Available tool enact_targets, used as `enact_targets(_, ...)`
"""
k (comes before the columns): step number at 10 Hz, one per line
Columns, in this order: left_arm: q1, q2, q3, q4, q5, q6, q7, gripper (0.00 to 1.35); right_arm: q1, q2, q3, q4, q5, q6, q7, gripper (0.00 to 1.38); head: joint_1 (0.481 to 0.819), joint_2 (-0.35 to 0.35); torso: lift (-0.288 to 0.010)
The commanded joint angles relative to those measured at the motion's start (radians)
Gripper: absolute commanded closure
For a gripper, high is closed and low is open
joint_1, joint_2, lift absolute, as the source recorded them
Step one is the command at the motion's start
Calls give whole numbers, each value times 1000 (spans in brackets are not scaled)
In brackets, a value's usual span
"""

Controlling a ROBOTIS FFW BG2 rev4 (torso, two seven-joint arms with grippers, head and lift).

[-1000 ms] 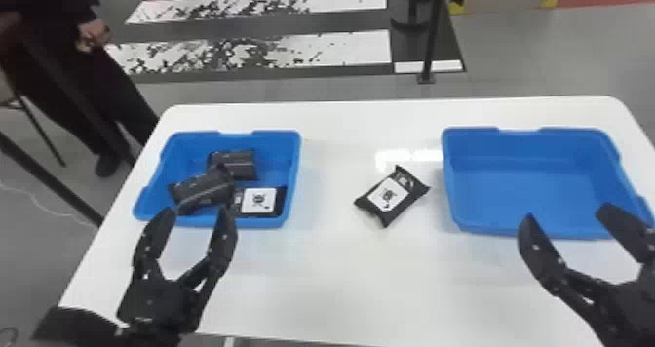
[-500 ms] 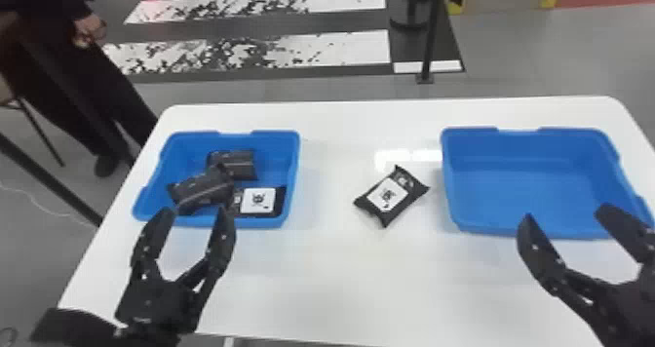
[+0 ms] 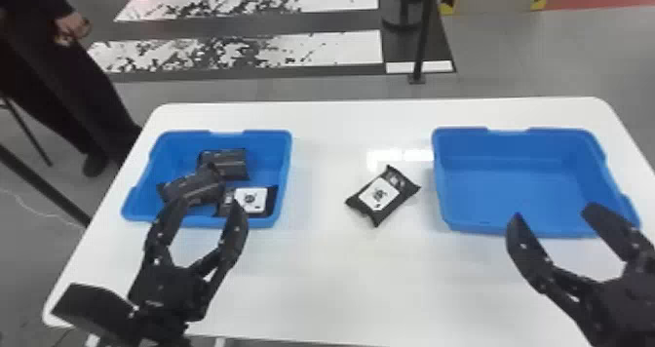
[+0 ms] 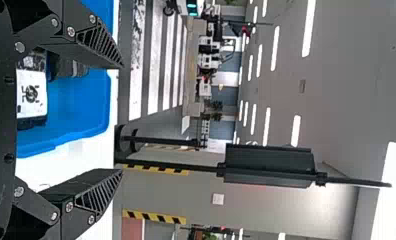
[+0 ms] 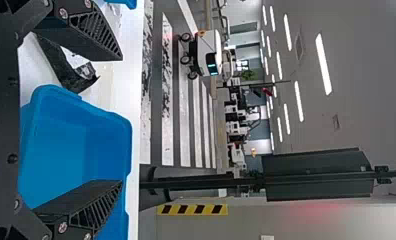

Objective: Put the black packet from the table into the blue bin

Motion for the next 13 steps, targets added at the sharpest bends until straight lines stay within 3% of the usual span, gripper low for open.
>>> enact_targets(1,-62,4,-10,32,-39,51,-33,325,0,-2,1,2,0,4,0,137,695,75,-110)
enact_targets(6,-342,10,-134,212,-157,194,-154,320,-7,0,1,2,8,14,0,137,695,-27,-110)
enact_targets(9,-494,11,-274,356,-127,289,-171,309,-10,0,3,7,10,17,0,137,695,-141,-110)
enact_targets(10,-531,18,-295,405,-149,294,-171,305,-12,0,5,9,10,19,0,137,695,-159,-110)
enact_targets(13,-626,-4,-319,550,-224,299,-170,294,-15,0,7,14,12,19,0,137,695,-202,-110)
